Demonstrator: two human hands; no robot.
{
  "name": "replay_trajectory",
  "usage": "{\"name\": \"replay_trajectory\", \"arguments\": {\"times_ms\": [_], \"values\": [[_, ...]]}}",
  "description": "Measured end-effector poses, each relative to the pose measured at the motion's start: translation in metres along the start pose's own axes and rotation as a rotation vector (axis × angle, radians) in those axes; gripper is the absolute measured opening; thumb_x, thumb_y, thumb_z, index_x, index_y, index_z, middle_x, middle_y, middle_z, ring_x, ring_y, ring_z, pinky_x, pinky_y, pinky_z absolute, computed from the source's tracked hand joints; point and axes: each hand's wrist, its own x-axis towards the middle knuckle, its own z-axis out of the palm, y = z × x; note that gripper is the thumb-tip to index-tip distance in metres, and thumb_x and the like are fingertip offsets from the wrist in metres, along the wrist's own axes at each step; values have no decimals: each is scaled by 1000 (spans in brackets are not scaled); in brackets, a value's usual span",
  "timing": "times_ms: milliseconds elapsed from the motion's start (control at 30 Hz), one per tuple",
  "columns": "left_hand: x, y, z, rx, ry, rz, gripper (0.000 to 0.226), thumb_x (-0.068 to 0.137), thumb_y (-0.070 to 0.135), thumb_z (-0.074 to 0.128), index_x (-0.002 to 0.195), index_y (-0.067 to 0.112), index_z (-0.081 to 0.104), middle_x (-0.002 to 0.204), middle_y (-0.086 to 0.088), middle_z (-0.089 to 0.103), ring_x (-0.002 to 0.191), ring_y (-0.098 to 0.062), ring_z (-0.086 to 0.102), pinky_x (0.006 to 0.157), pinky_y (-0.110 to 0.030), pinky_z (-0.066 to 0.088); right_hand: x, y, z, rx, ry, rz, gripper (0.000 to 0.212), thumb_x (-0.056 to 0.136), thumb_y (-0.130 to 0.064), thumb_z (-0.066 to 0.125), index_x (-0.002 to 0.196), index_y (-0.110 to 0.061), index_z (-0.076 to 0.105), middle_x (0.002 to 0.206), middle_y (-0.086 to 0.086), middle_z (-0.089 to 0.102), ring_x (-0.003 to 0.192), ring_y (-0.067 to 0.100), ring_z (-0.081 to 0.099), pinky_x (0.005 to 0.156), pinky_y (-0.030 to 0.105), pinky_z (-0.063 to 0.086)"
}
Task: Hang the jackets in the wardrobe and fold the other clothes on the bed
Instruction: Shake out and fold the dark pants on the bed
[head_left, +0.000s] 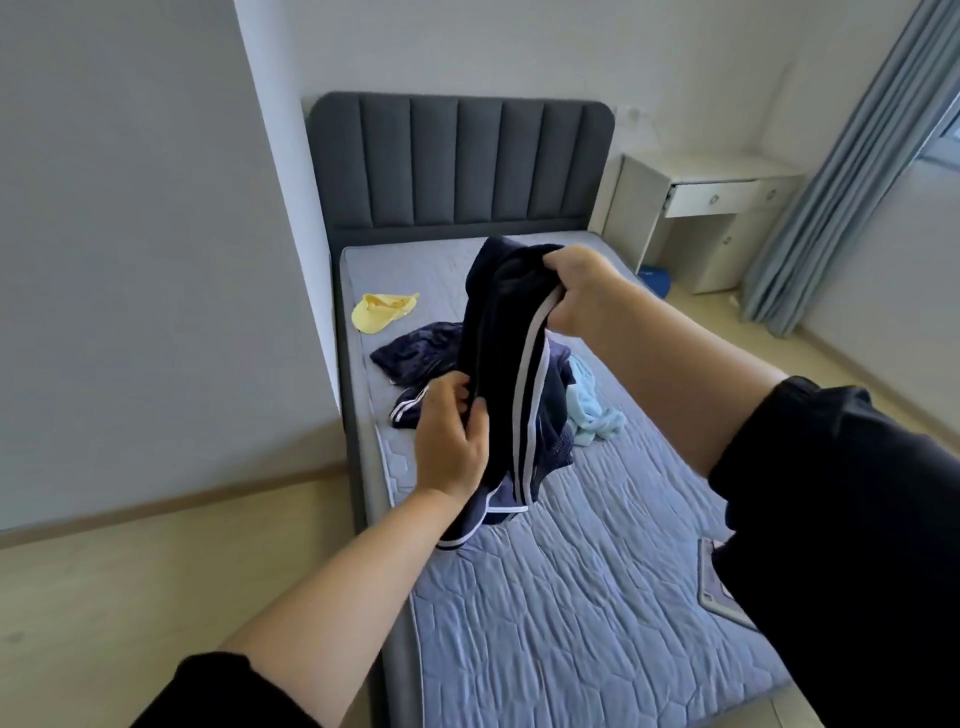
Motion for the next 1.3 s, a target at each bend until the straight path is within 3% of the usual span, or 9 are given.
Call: {"name": "replay_trajectory", "arguments": {"times_ms": [233, 367, 467, 567, 767, 900, 1067, 1200, 1300], "values": [[20, -11, 40, 169, -443, -507, 57, 83, 39, 64, 132, 15, 47, 129, -8, 56, 118, -29, 53, 93, -32, 44, 6, -10, 14, 284, -115, -20, 13, 95, -5, 40, 101, -7, 52, 65, 3, 47, 47, 14, 50, 38, 19, 41], [29, -2, 40, 59, -424, -656, 34, 92, 32, 55, 118, 12, 62, 98, -8, 68, 90, -27, 63, 79, -33, 47, 9, -28, -12, 276, -266, -82, 18, 97, -14, 42, 106, -3, 54, 76, 8, 54, 66, 20, 54, 59, 28, 47], [47, 31, 52, -216, -354, -743, 31, 93, 31, 57, 115, 11, 61, 81, 0, 61, 76, -18, 58, 75, -33, 46, 16, -32, -55, -64, -372, -82, 21, 98, -24, 43, 96, -7, 55, 86, 11, 56, 77, 22, 57, 72, 29, 47], [76, 66, 80, -413, -220, -857, 17, 95, 22, 54, 108, 12, 56, 84, -7, 60, 77, -23, 59, 69, -34, 51, 38, -18, -116, -425, -442, -79, 34, 100, -20, 41, 131, -7, 48, 133, 17, 52, 123, 27, 51, 101, 38, 42], [79, 117, 137, -462, -52, -1075, 24, 97, 10, 44, 73, 10, 45, 73, -7, 47, 81, -22, 54, 71, -28, 46, 63, 5, -240, -843, -729, -78, 52, 85, 16, 40, 124, -18, 52, 128, 12, 55, 119, 26, 53, 92, 34, 43], [74, 178, 170, -693, 50, -1006, 14, 96, 3, 43, 84, 5, 49, 76, -10, 51, 62, -19, 52, 38, -22, 48, 65, 8, -275, -810, -873, -141, 44, 86, -3, 65, 126, -19, 54, 120, 3, 64, 114, 18, 59, 99, 31, 47], [75, 231, 159, -893, 150, -907, 27, 94, 2, 43, 74, 0, 62, 64, -13, 64, 51, -25, 66, 45, -29, 55, 57, -38, -274, -821, -345, -481, 16, 91, -22, 60, 97, -8, 66, 73, -3, 64, 68, 12, 62, 59, 22, 51], [83, 240, 128, -573, 150, -818, 15, 91, 14, 46, 80, 10, 56, 58, -5, 65, 55, -23, 64, 54, -28, 54, 32, -99, -255, -982, -443, -772, 9, 91, -14, 56, 87, -22, 60, 70, -12, 58, 65, 4, 55, 49, 13, 37], [93, 250, 115, -95, 151, -451, 16, 94, 32, 48, 96, 17, 52, 84, 4, 55, 81, -16, 55, 69, -28, 45, 6, -138, -227, -1099, -484, -807, 11, 87, -16, 58, 77, -19, 60, 67, -7, 60, 64, 10, 58, 48, 14, 40]]}}
